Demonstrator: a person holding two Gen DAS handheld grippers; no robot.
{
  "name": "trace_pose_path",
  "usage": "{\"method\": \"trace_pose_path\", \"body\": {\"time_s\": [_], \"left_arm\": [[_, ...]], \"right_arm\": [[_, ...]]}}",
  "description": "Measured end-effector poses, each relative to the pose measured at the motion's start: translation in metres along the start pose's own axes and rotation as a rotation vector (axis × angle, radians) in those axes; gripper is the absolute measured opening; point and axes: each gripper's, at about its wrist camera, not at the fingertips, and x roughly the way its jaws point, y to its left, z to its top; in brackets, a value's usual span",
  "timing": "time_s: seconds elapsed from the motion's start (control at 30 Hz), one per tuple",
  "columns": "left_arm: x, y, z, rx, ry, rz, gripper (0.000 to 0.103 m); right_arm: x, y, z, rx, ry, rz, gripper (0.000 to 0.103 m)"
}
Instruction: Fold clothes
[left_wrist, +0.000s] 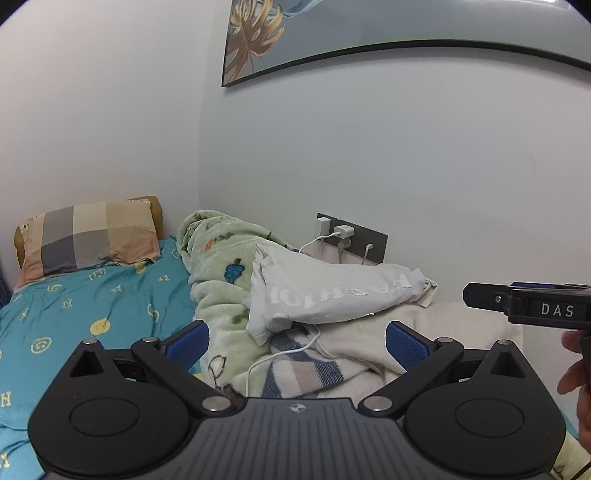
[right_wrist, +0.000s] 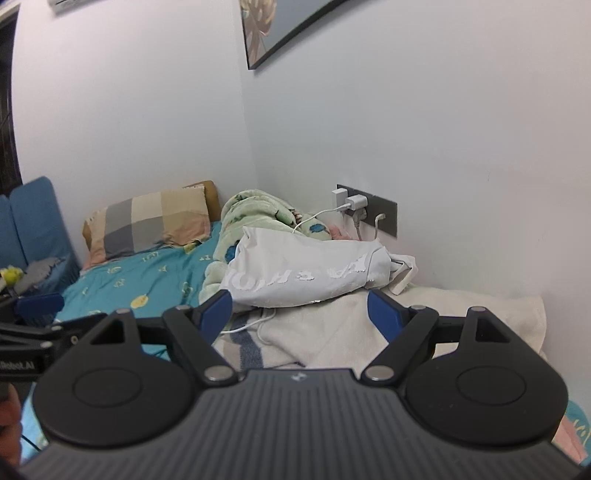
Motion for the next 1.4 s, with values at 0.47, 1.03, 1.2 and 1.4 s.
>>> {"method": "trace_pose_path", "body": {"time_s": [0.47,1.03,1.2,1.4], "left_arm": [[-0.04,0.02,-0.036,-0.022,-0.049,0.056,0.103],[-0.05,0.023,-0.039,-0.025,-0.049,0.076,0.103],[-0.052,0.024,-0.038,-0.023,-0.052,0.076,0.103],[-0.054,0.027,-0.037,-0.033,-0.056,0.08,0.103]], "right_arm": [[-0.011,0.044,-0.036,-0.074,-0.057,-0.033,0.082],[-0.011,0.053,-0.045,-0.082,-0.053,-0.035,0.082],[-0.011,0.054,-0.044,-0.079,-0.054,-0.038,0.082],[-0.009,0.056,-0.043,-0.081,-0.05,-0.041,0.082]]}}
